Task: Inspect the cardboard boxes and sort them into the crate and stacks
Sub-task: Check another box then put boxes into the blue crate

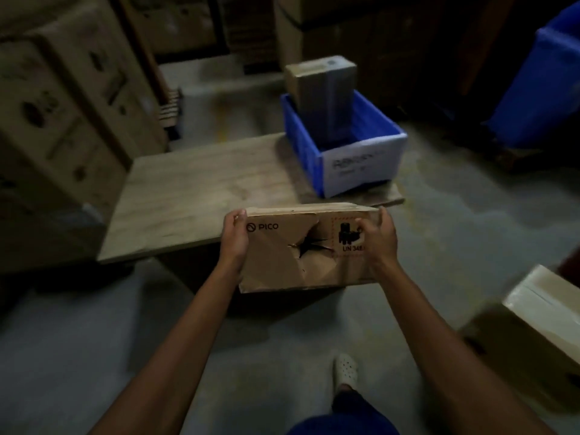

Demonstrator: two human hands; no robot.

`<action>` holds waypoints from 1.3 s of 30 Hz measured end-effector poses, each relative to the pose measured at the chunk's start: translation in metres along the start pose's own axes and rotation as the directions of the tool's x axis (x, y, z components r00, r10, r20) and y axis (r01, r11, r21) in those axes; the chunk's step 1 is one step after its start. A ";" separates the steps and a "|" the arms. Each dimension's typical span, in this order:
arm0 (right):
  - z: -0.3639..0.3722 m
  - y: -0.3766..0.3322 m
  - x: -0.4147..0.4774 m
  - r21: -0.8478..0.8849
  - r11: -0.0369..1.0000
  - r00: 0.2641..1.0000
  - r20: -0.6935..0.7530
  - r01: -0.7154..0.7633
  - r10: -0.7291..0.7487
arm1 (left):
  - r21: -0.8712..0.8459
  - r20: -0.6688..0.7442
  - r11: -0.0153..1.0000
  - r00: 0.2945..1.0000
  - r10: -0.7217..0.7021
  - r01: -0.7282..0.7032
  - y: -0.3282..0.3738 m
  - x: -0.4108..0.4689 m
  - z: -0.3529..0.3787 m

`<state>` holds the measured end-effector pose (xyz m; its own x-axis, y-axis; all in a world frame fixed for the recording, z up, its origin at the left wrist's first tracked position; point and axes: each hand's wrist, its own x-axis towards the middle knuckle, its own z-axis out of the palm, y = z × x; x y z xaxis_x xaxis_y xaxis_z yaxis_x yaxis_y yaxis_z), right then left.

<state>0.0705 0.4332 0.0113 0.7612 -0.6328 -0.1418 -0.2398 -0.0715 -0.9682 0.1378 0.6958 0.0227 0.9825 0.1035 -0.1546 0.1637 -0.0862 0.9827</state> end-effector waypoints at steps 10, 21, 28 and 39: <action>0.112 -0.070 0.016 0.046 0.996 0.920 0.381 0.077 -0.088 | -0.061 -0.214 0.998 0.977 -0.012 -0.002 0.030 0.048 -0.121; 0.175 -0.046 0.123 -0.025 0.998 0.866 0.496 -0.060 0.065 | 0.064 -0.208 0.986 0.968 -0.137 0.153 -0.026 0.154 -0.096; 0.195 -0.019 0.163 -0.087 0.989 0.816 0.559 -0.120 0.148 | 0.160 -0.234 0.980 0.969 -0.077 0.116 -0.049 0.189 -0.070; 0.279 -0.018 0.192 -0.161 0.986 0.803 0.581 -0.049 0.135 | 0.191 -0.214 0.972 0.972 -0.097 0.139 -0.057 0.270 -0.104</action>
<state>0.3889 0.5280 -0.0563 0.9287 -0.0695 -0.3641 -0.3707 -0.1631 -0.9143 0.3850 0.8315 -0.0647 0.9202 0.3208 -0.2242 0.3128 -0.2583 0.9140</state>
